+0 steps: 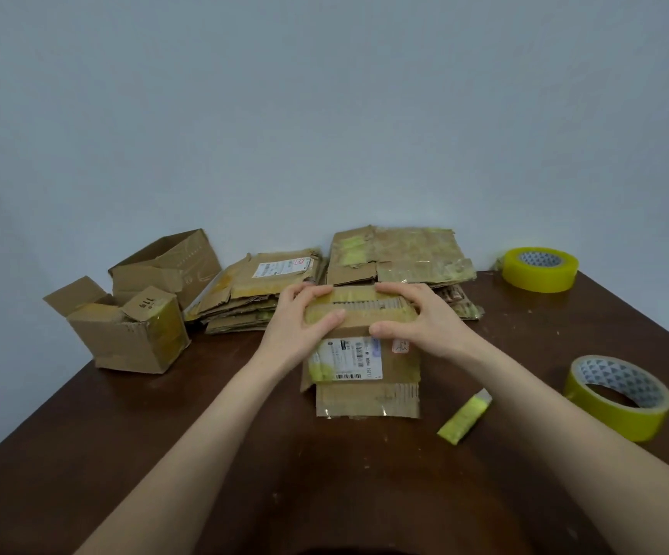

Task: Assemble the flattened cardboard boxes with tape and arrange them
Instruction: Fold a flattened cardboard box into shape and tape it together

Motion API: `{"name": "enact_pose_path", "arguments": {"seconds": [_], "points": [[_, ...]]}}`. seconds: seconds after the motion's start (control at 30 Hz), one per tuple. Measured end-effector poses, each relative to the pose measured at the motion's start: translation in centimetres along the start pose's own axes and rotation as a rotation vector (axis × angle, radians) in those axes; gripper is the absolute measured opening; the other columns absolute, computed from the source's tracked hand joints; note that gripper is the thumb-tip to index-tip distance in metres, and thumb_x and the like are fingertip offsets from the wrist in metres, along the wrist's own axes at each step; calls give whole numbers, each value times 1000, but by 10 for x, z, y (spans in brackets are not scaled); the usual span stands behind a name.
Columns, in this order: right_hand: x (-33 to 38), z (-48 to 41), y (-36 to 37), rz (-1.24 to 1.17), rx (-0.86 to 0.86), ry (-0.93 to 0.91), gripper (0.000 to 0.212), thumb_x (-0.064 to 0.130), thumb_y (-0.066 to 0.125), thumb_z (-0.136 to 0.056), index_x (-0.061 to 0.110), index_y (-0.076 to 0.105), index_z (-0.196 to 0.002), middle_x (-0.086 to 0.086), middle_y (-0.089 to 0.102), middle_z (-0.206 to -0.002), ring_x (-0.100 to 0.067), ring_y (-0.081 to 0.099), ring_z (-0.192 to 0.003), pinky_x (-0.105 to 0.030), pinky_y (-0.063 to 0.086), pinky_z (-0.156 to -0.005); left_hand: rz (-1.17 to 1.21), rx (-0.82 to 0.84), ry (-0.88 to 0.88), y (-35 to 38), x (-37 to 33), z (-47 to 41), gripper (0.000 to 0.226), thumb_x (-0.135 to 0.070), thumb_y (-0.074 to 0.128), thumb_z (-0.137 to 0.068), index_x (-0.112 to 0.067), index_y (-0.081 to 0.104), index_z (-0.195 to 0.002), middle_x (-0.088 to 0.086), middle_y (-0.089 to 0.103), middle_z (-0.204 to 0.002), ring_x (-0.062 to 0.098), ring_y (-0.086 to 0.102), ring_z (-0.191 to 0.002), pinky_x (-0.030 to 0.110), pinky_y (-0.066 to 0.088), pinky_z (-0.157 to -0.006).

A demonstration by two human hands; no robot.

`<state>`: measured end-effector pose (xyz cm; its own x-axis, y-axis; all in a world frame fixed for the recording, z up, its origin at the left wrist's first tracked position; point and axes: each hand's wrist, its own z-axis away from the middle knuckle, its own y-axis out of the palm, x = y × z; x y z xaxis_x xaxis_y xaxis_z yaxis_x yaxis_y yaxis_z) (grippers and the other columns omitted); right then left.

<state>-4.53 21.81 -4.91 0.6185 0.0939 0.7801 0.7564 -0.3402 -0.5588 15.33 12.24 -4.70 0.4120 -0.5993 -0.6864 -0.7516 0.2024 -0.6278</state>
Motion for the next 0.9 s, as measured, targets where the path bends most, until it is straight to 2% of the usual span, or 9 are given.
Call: {"name": "enact_pose_path", "arguments": {"seconds": [0.07,0.17,0.23,0.33,0.5,0.6,0.7,0.77,0.9], "points": [[-2,5,-4,48,-3,18,70,47,77,-72,38,47,-135,3,37,-131,-9,39,-118,-22,33,-96,-12,26,20,0,-5,-2,49,-44,62,-86,-30,51,-132,-2,28,-147,14,31,-133,26,31,-99],[-12,12,4,180,47,32,84,54,71,-74,33,33,-147,-2,22,-150,-21,32,-135,-36,38,-107,-82,137,-27,10,1,3,61,-47,64,-84,-34,43,-139,-3,16,-155,19,25,-139,29,31,-102],[-18,13,10,156,61,36,86,51,70,-78,30,27,-150,-2,15,-156,-23,24,-142,-37,38,-109,-78,175,-61,16,4,6,71,-49,68,-80,-37,36,-143,-4,7,-157,20,19,-142,31,30,-105],[-19,10,8,17,40,69,79,39,75,-78,26,36,-146,-2,33,-144,-19,42,-127,-22,50,-83,-64,238,-97,19,2,3,88,-47,76,-72,-33,30,-146,-3,2,-158,20,14,-144,36,25,-112],[-18,5,2,-18,48,96,72,46,78,-72,24,51,-136,0,52,-133,-16,53,-117,-31,46,-94,-58,247,-118,10,-3,-2,82,-43,80,-69,-28,40,-140,1,25,-146,19,31,-135,34,33,-108],[-20,14,3,82,130,102,75,53,70,-78,30,41,-143,-5,34,-144,-21,37,-133,-30,35,-106,-154,307,-90,4,-2,5,83,-49,77,-71,-31,38,-142,-1,24,-149,19,30,-136,33,33,-106],[-18,20,7,134,135,91,76,56,61,-84,28,32,-149,1,8,-159,-20,20,-144,-34,26,-113,-491,334,4,4,-8,8,90,-60,66,-76,-31,24,-149,1,10,-160,19,10,-146,39,18,-116],[-14,19,9,171,120,67,73,55,59,-86,26,33,-149,3,8,-160,-18,19,-145,-33,24,-113,-629,331,50,11,-17,9,91,-64,59,-79,-28,18,-151,3,7,-161,19,4,-148,39,14,-118],[-10,16,12,231,147,71,67,53,58,-88,26,39,-146,-1,13,-158,-21,26,-142,-38,28,-114,-633,301,11,26,-23,14,82,-67,50,-82,-34,18,-151,8,5,-161,22,2,-148,41,19,-117]]}}
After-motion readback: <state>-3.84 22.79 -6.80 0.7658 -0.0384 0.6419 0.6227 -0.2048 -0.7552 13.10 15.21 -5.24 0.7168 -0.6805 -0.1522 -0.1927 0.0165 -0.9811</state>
